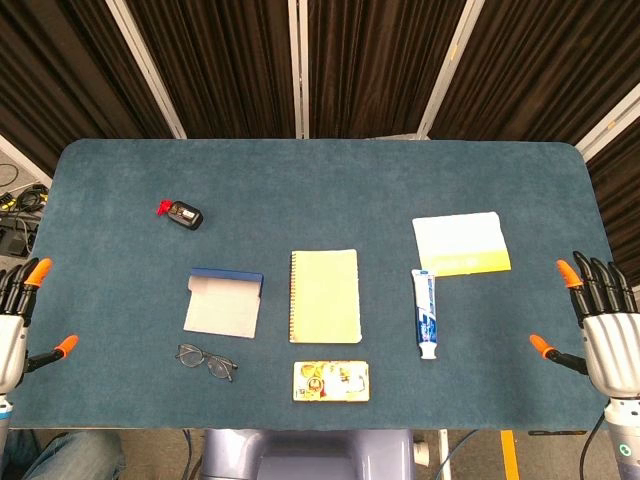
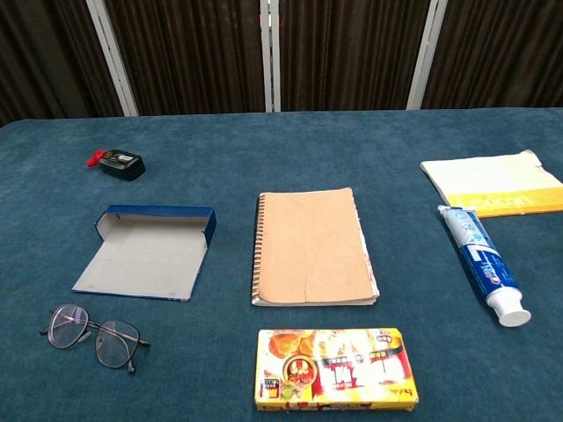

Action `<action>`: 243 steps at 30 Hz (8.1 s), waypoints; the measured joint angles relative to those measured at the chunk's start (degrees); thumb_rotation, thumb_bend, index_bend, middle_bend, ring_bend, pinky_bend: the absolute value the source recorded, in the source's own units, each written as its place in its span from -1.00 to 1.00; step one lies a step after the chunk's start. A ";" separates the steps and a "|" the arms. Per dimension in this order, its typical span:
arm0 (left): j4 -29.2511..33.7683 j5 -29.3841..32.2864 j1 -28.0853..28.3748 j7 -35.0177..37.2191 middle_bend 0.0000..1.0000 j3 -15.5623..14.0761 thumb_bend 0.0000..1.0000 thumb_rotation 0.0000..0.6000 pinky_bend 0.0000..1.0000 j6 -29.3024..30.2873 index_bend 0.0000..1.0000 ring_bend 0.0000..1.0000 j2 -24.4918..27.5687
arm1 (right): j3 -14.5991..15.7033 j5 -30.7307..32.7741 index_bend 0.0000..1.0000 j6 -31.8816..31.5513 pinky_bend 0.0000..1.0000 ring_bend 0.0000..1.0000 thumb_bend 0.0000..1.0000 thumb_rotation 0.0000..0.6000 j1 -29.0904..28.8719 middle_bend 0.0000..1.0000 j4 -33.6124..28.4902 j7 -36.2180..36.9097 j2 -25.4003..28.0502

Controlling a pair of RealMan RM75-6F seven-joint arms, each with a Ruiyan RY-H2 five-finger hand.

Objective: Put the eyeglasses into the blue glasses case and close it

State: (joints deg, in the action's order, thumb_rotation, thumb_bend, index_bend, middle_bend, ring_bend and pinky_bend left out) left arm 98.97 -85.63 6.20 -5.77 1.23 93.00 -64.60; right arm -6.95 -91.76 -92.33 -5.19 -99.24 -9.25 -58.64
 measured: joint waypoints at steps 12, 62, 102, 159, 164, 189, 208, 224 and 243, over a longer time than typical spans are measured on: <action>0.06 -2.40 0.03 -0.72 -1.00 -0.34 -1.00 1.00 -1.00 -1.48 -1.00 -1.00 -0.29 | 0.32 0.23 -1.00 0.75 -1.00 -1.00 -1.00 1.00 0.05 -1.00 -0.46 0.48 0.66; -11.50 3.23 14.33 -19.14 -1.00 -2.87 -0.17 1.00 -1.00 -30.46 0.00 -1.00 -24.55 | 0.84 1.22 -1.00 2.84 -1.00 -1.00 -1.00 1.00 -0.49 -1.00 -0.67 3.45 1.52; -9.36 10.45 19.84 -16.43 -1.00 6.50 -0.02 1.00 -1.00 -30.91 0.23 -1.00 -24.15 | 1.05 1.11 -1.00 3.24 -1.00 -1.00 -1.00 1.00 -0.68 -1.00 -0.64 3.14 1.35; -36.88 13.51 30.15 -3.78 -1.00 9.81 -0.62 1.00 -1.00 -36.97 -1.00 -1.00 -36.40 | 0.18 4.79 -1.00 5.24 -1.00 -1.00 -1.00 1.00 -1.43 -1.00 0.37 2.76 0.87; -39.93 14.30 32.26 -2.71 -1.00 10.78 -0.62 1.00 -1.00 -39.42 -1.00 -1.00 -37.58 | 0.07 5.86 -1.00 6.25 -1.00 -1.00 -1.00 1.00 -1.81 -1.00 0.69 1.42 0.26; -39.97 15.57 33.18 -1.46 -1.00 11.09 -0.60 1.00 -1.00 -39.05 -1.00 -1.00 -36.58 | 0.09 6.30 -1.00 6.43 -1.00 -1.00 -1.00 1.00 -2.00 -1.00 0.95 0.76 -0.18; -21.85 4.42 23.91 0.15 -1.00 -0.04 -0.50 1.00 -1.00 -29.17 -0.38 -1.00 -22.95 | 0.84 3.71 -0.99 5.00 -1.00 -1.00 -1.00 1.00 -1.38 -1.00 -0.01 3.23 0.91; -26.33 -0.05 21.43 1.49 -1.00 -3.29 -0.37 1.00 -1.00 -26.90 -0.28 -1.00 -28.23 | 0.94 3.14 -0.99 4.66 -1.00 -1.00 -1.00 1.00 -1.20 -1.00 -0.03 4.83 1.52; -34.48 -0.97 20.34 3.51 -1.00 -2.95 -0.37 1.00 -1.00 -26.68 -0.25 -1.00 -34.30 | 0.93 2.98 -0.97 4.57 -1.00 -1.00 -1.00 1.00 -1.14 -1.00 0.10 5.58 1.78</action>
State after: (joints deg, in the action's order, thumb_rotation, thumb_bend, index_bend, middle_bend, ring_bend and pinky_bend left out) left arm 64.49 -86.59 26.54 -2.26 -1.71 66.31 -98.90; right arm -6.02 -88.77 -87.76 -6.33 -99.14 -3.67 -56.85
